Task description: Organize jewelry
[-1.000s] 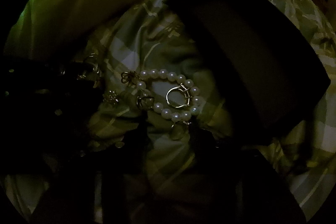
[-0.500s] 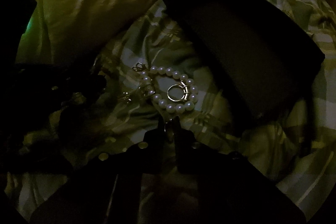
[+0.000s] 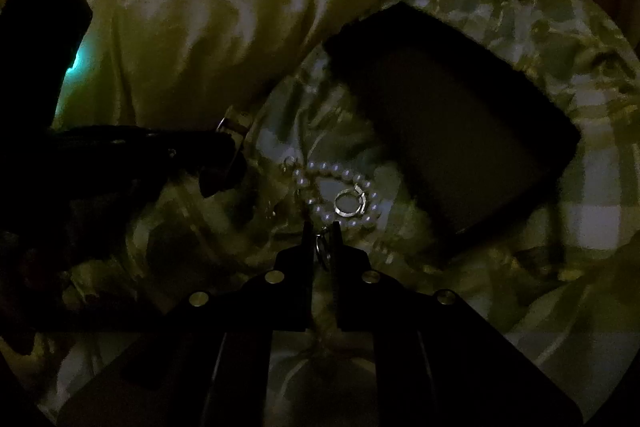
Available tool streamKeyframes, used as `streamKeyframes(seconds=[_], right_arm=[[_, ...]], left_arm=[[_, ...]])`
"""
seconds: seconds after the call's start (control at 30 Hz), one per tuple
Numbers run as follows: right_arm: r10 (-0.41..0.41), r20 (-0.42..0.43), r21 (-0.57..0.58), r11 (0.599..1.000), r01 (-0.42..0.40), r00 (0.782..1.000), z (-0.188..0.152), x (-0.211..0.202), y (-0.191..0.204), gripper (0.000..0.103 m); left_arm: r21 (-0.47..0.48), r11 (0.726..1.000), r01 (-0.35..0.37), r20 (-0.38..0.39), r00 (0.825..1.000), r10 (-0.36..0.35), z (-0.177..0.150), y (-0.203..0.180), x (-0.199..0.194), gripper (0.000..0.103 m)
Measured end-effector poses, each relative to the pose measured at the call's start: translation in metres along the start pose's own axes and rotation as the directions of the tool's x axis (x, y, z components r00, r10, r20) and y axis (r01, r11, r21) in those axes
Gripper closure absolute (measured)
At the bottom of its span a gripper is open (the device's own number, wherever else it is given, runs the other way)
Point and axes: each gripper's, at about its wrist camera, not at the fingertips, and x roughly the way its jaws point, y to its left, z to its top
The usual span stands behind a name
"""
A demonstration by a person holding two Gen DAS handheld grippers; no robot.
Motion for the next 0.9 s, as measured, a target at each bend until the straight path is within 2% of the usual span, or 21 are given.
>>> streamKeyframes(seconds=[0.17,0.23,0.37,0.43,0.63,0.77,0.9], right_arm=[[-0.047,0.091,-0.019,0.999,0.049,0.995,0.013,-0.022,0.001,0.095],[-0.075,0.119,-0.028,0.996,0.079,0.990,0.026,-0.017,0.002,0.095],[-0.134,0.181,-0.022,0.990,0.140,0.974,0.045,-0.033,-0.007,0.095],[-0.182,0.185,-0.007,0.982,0.186,0.966,0.052,-0.033,-0.017,0.095],[-0.210,0.148,0.071,0.977,0.202,0.966,0.051,-0.028,-0.045,0.095],[-0.238,0.130,0.067,0.971,0.231,0.963,0.051,-0.021,-0.048,0.095],[-0.262,0.109,0.067,0.964,0.256,0.959,0.049,-0.013,-0.052,0.094]], left_arm=[[-0.014,0.997,0.070,0.032,0.997,-0.070,0.009,-0.008,-0.009,0.095],[-0.002,0.997,0.071,0.040,0.997,-0.071,0.015,-0.015,-0.009,0.095],[0.008,0.997,0.081,0.061,0.995,-0.081,0.032,-0.029,-0.006,0.095],[0.007,0.996,0.089,0.076,0.993,-0.090,0.041,-0.035,-0.004,0.095],[0.008,0.996,0.093,0.102,0.990,-0.093,0.069,-0.054,0.022,0.095],[-0.011,0.996,0.084,0.113,0.990,-0.083,0.076,-0.055,0.039,0.094],[0.014,0.998,0.067,0.154,0.986,-0.068,0.075,-0.059,0.046,0.094]])
